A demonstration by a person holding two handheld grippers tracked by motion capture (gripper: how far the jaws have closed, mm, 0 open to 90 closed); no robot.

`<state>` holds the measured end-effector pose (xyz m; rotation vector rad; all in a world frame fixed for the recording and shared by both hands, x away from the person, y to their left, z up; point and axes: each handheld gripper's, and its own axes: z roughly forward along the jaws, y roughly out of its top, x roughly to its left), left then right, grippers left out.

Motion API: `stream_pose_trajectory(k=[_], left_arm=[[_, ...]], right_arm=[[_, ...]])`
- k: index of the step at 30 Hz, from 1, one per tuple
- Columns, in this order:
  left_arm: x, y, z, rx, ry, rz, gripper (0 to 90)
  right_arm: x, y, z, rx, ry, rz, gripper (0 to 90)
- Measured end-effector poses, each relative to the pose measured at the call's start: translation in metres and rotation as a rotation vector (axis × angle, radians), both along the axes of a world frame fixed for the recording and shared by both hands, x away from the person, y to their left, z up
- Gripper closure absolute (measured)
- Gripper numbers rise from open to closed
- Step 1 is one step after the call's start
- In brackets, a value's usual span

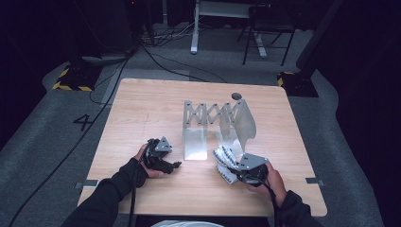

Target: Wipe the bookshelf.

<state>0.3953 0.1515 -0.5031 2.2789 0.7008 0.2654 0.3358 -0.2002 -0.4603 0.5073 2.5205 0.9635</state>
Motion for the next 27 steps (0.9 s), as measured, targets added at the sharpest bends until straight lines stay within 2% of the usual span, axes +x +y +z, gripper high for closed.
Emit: stream_pose_trajectory(k=[5, 8, 14, 18, 20, 24, 27], left_arm=[[0.000, 0.000, 0.000, 0.000, 0.000, 0.000, 21.8], [0.000, 0.000, 0.000, 0.001, 0.000, 0.001, 21.7], [0.000, 0.000, 0.000, 0.000, 0.000, 0.001, 21.7], [0.000, 0.000, 0.000, 0.000, 0.000, 0.000, 21.7], [0.000, 0.000, 0.000, 0.001, -0.001, 0.000, 21.7], [0.000, 0.000, 0.000, 0.000, 0.000, 0.000, 21.6], [0.000, 0.000, 0.000, 0.001, 0.000, -0.001, 21.7]], right_arm=[[-0.016, -0.006, -0.007, 0.006, 0.042, 0.064, 78.1], [-0.024, 0.000, -0.011, -0.009, 0.063, 0.117, 77.6], [-0.031, 0.011, -0.016, -0.032, 0.077, 0.178, 74.3], [-0.028, 0.015, -0.017, -0.042, 0.074, 0.175, 67.8], [-0.028, 0.014, -0.015, -0.031, 0.069, 0.167, 65.4], [-0.028, 0.011, -0.009, -0.017, 0.054, 0.147, 58.4], [-0.028, 0.007, 0.001, 0.000, 0.024, 0.133, 53.4]])
